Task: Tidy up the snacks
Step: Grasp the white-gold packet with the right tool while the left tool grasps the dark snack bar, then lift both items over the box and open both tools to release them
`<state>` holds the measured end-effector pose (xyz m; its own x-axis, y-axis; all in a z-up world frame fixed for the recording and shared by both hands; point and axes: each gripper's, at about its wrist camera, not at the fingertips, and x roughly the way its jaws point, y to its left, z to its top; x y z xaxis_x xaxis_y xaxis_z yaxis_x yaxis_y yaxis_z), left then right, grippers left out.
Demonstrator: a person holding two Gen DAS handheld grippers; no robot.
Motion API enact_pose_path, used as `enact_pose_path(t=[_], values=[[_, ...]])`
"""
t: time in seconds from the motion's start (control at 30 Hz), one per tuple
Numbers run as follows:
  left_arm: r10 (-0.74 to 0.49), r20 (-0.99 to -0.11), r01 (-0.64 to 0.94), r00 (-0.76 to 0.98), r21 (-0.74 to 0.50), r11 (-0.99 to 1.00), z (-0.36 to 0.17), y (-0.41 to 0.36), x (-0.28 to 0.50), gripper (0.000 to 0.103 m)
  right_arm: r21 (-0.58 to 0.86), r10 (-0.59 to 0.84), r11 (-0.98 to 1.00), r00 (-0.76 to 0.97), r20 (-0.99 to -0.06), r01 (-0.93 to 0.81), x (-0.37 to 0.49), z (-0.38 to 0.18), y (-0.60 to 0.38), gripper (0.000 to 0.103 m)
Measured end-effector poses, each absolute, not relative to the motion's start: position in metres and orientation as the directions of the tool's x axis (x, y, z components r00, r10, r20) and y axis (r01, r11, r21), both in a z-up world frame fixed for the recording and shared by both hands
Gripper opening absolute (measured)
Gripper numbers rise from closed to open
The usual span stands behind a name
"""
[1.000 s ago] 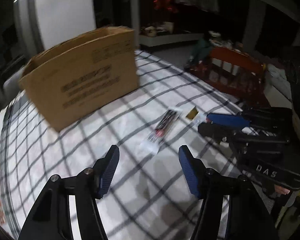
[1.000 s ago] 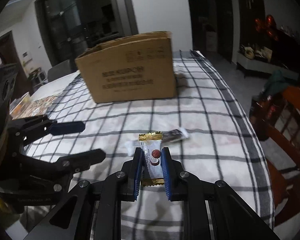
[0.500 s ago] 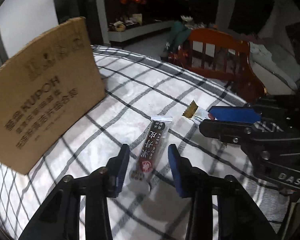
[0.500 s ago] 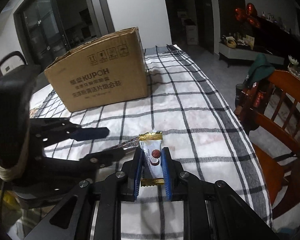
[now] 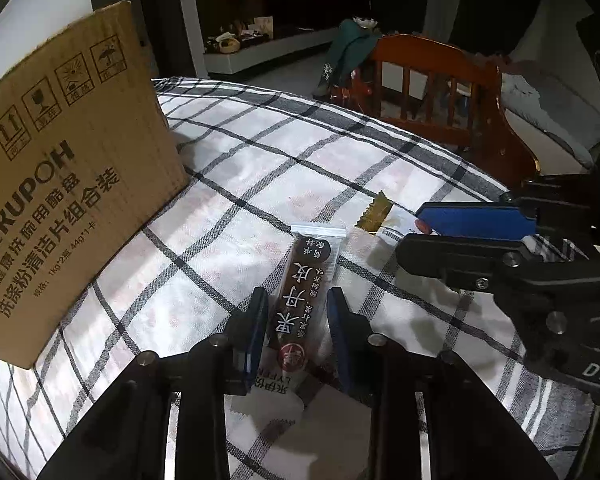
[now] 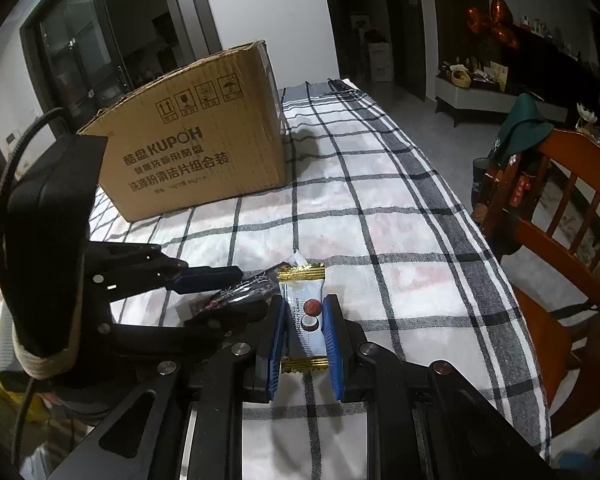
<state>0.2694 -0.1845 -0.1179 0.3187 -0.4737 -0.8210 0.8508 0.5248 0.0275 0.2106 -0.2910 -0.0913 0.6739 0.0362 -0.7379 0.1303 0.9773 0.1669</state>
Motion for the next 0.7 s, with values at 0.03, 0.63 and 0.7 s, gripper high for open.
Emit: enact_pose_path(t=[0.03,0.63,0.7], values=[[-0.476,-0.818,0.85,0.324,0.031,0.526,-0.118,-0.184,0.269,0.029,0.164,0.034,0.978,0.675,-0.737,0.13,0.21,-0.091,-0.291,0.02],[-0.455,-0.754,0.706,0.474,0.016,0.709,-0.072,-0.149,0.254,0.021,0.218,0.085,0.971,0.715,-0.694,0.096,0.201,-0.064,-0.285,0.02],[-0.453,-0.74,0.686,0.498,0.017,0.727,-0.063,-0.143,0.251,0.021,0.207,0.081,0.974,0.723,-0.686,0.087,0.2,-0.059,-0.281,0.02]])
